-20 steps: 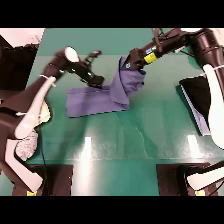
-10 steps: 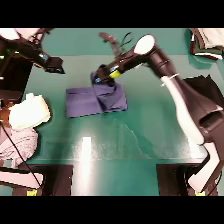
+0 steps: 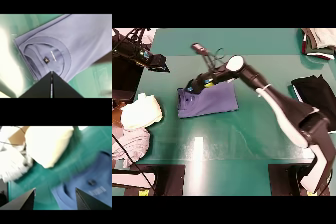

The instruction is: Fold the shirts.

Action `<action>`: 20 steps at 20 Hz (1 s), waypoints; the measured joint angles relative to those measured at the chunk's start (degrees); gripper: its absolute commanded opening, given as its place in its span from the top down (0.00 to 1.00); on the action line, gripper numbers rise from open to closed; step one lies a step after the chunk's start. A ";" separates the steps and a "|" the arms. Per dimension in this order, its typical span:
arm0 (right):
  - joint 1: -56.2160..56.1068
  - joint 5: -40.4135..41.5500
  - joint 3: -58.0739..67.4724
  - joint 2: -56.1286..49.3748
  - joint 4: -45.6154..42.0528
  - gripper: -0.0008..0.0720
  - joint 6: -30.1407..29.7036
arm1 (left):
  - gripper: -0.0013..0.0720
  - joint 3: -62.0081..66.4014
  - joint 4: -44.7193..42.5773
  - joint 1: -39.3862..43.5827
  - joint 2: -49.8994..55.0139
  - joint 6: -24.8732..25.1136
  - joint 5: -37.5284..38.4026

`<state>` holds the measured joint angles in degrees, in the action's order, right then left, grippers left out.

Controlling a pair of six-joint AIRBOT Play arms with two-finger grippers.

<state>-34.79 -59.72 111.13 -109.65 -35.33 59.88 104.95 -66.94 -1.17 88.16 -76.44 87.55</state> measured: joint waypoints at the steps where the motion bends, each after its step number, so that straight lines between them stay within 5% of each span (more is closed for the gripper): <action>1: 2.19 -1.36 -2.73 1.79 -1.62 0.20 1.09 | 0.95 0.00 0.00 -0.02 0.00 -0.02 0.04; 11: 22.45 -7.39 -28.79 10.23 -5.92 0.19 7.61 | 0.95 0.00 2.16 -0.04 -0.02 -0.09 -0.44; 20: 18.71 -7.80 -24.83 0.33 0.63 0.20 8.57 | 0.95 0.00 3.39 0.02 -0.02 -0.09 -1.46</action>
<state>-16.08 -67.53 86.30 -109.32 -34.70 68.45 104.95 -63.55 -1.15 88.14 -76.53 86.08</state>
